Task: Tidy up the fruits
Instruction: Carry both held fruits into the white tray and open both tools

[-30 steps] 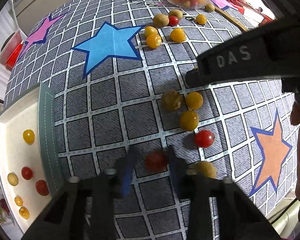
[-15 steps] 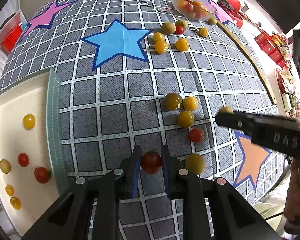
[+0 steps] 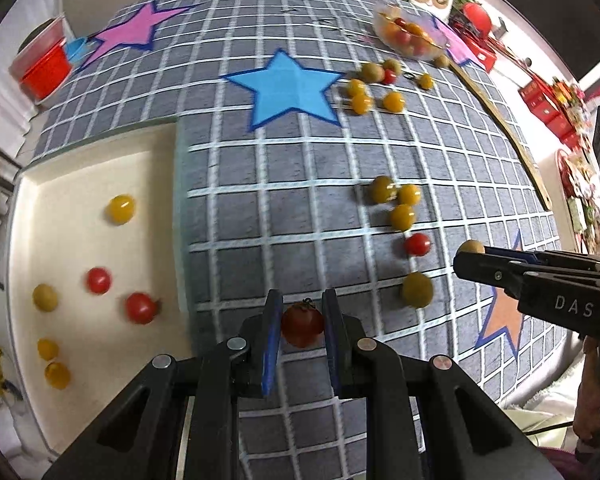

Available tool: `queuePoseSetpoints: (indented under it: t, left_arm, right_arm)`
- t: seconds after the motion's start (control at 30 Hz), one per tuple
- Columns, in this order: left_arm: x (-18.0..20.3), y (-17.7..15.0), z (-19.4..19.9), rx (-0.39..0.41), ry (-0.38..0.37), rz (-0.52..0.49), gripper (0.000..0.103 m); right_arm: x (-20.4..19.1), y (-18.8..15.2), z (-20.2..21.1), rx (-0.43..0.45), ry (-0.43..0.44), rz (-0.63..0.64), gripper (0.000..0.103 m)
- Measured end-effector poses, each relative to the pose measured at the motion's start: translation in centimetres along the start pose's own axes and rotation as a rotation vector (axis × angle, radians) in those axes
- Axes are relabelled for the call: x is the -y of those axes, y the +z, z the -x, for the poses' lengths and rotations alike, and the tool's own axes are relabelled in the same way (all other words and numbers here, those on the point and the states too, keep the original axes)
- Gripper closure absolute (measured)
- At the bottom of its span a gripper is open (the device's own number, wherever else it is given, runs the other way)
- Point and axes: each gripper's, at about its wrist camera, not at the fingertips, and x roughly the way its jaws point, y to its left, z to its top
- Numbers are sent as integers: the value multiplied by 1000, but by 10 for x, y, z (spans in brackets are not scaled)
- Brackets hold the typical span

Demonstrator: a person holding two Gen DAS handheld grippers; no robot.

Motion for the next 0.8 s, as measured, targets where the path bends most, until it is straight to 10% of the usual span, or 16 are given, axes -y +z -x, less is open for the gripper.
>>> queuePoseSetpoints:
  t: [0.8]
  left_arm:
    - [-151,-42,5,39,185,287,82]
  right_arm:
    - [-182,31,-41,-42,88,316,75]
